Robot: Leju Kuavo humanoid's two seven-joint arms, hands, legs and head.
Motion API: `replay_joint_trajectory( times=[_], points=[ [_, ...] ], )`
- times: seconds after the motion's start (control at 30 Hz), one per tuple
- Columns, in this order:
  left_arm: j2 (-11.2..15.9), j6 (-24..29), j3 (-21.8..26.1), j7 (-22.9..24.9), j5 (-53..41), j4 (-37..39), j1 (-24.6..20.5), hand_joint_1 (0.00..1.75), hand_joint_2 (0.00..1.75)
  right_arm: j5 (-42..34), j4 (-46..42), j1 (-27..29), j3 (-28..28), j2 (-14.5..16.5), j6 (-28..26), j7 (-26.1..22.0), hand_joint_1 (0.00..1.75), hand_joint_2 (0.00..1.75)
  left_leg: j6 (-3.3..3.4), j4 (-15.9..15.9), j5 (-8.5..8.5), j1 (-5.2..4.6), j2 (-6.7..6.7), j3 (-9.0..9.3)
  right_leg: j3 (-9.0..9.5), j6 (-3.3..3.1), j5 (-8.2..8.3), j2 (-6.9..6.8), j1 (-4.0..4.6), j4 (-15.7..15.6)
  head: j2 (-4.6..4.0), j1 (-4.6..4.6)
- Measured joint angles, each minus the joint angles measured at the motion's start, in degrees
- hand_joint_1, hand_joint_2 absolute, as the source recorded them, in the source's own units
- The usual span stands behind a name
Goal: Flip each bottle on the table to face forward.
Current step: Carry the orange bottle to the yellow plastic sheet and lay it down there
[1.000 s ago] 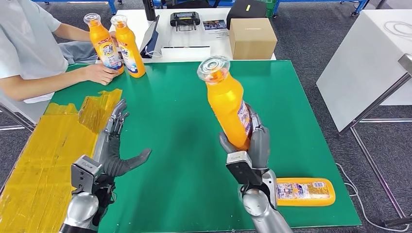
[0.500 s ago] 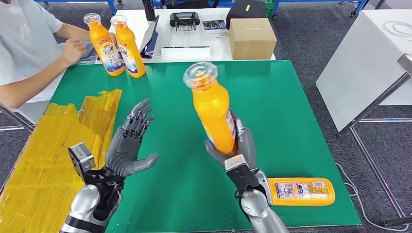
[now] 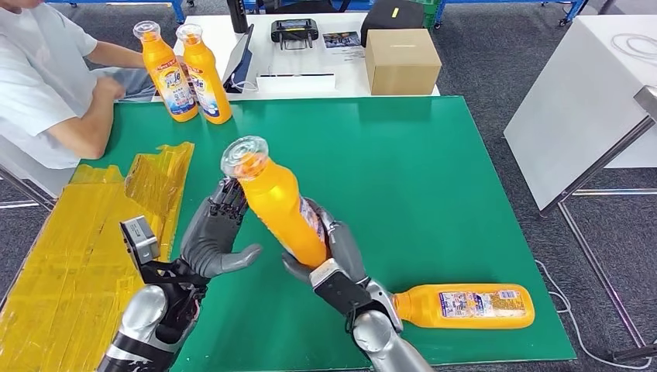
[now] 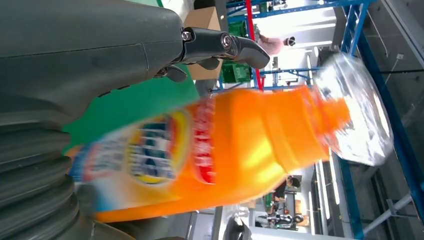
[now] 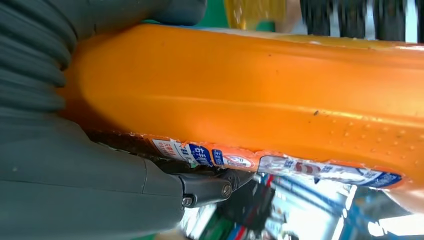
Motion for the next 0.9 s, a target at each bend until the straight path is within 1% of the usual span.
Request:
replay_joint_trajectory(
  times=[0.17, 0.73, 0.77, 0.87, 0.9],
  points=[
    [0.0, 0.0, -0.6, 0.0, 0.1, 0.5, -0.4, 0.00, 1.75, 0.1, 2.9, -0.4, 2.4, 0.9, 0.3, 0.2, 1.75, 1.75, 0.00, 0.0, 0.00, 0.00, -0.01, 0.00, 0.00, 0.00, 0.00, -0.01, 0.00, 0.0, 0.00, 0.00],
    [0.0, 0.0, -1.0, 0.0, 0.3, 1.5, -1.0, 0.00, 1.75, -0.4, 7.1, -2.1, 5.0, 1.2, 1.0, 0.1, 1.75, 1.75, 0.00, 0.0, 0.00, 0.00, 0.00, 0.00, -0.01, 0.00, 0.00, 0.00, 0.00, 0.0, 0.00, 0.00],
    [0.0, 0.0, -1.0, 0.0, 0.2, 1.6, -1.1, 0.20, 1.75, -0.5, 7.3, -2.2, 5.2, 1.2, 1.0, 0.1, 1.75, 1.75, 0.00, 0.0, 0.00, 0.01, 0.00, 0.00, -0.01, 0.00, 0.00, -0.01, 0.00, 0.0, 0.00, 0.00],
    [0.0, 0.4, -1.3, -0.1, -0.7, 2.2, -1.4, 1.51, 1.75, -1.1, 7.8, -2.3, 5.5, 1.3, 1.0, 0.1, 1.75, 1.75, 0.00, 0.0, 0.00, 0.00, 0.00, 0.00, 0.00, 0.00, 0.00, -0.01, 0.00, 0.0, 0.00, 0.01],
    [0.0, 0.8, -1.4, -0.2, -1.1, 2.5, -1.6, 1.75, 1.75, -1.3, 7.9, -2.3, 5.5, 1.3, 1.0, 0.2, 1.75, 1.75, 0.00, 0.0, 0.00, 0.00, 0.00, 0.00, 0.00, 0.00, 0.00, 0.00, 0.00, 0.0, 0.00, 0.01]
  ],
)
